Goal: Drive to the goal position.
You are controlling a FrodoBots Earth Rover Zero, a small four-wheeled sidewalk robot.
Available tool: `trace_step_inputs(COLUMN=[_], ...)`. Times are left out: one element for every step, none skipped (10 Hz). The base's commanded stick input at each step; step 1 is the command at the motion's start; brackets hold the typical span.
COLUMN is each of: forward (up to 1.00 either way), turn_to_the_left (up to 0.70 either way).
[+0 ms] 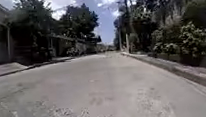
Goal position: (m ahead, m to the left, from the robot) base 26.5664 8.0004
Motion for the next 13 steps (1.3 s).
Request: trace_step_inputs(forward=[1.00,1.00,1.00,1.00,1.00,1.00,1.00,1.00,1.00,1.00,1.00,1.00,1.00], turn_to_the_left=[0.00,0.00,0.00,0.00,0.00,0.00,0.00,0.00,0.00,0.00,0.00,0.00,0.00])
